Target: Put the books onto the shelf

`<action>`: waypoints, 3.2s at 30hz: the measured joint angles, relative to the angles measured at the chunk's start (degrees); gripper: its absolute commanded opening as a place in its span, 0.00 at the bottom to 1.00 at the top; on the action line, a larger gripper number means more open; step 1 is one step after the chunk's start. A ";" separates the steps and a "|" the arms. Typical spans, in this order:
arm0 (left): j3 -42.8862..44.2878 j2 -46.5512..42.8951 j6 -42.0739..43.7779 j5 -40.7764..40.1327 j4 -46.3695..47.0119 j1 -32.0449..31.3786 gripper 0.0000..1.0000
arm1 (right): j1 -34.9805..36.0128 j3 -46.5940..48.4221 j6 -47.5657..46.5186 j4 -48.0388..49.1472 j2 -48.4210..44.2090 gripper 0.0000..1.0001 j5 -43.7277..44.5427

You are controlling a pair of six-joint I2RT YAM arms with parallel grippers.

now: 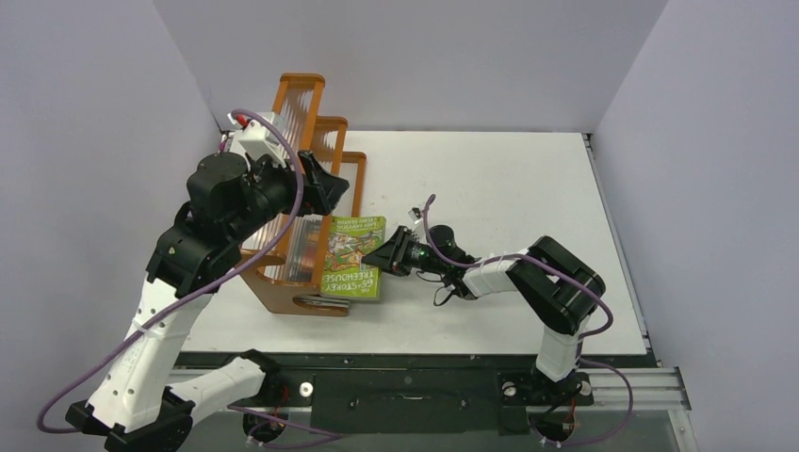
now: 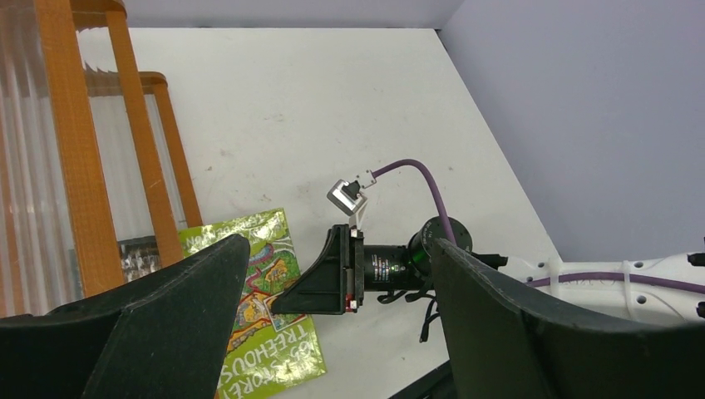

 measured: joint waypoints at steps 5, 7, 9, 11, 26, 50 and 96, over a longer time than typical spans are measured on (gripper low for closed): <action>0.00 0.22 0.02 1.07 -0.09 0.00 0.79 | 0.00 0.02 -0.26 -0.17 0.13 0.00 0.26; 0.00 0.20 0.04 1.20 -0.11 0.00 0.78 | 0.02 0.02 -0.28 -0.33 0.13 0.00 0.35; 0.00 0.22 0.04 1.29 -0.17 0.00 0.79 | 0.31 0.42 -0.46 -1.18 0.13 0.00 0.55; -0.02 0.20 0.04 1.27 -0.22 0.00 0.79 | 0.72 1.55 -0.79 -2.73 0.15 0.00 1.16; -0.22 -0.55 0.09 1.01 -1.11 0.00 0.78 | 4.79 12.87 -2.01 -11.63 4.24 0.26 5.31; -0.33 -0.52 -0.94 1.31 -1.66 0.00 0.79 | 3.98 15.91 -14.99 -31.26 -0.48 0.23 9.53; -0.79 0.26 -0.98 1.51 -1.70 0.00 0.79 | 5.99 11.72 -7.45 -21.79 -0.02 0.28 9.51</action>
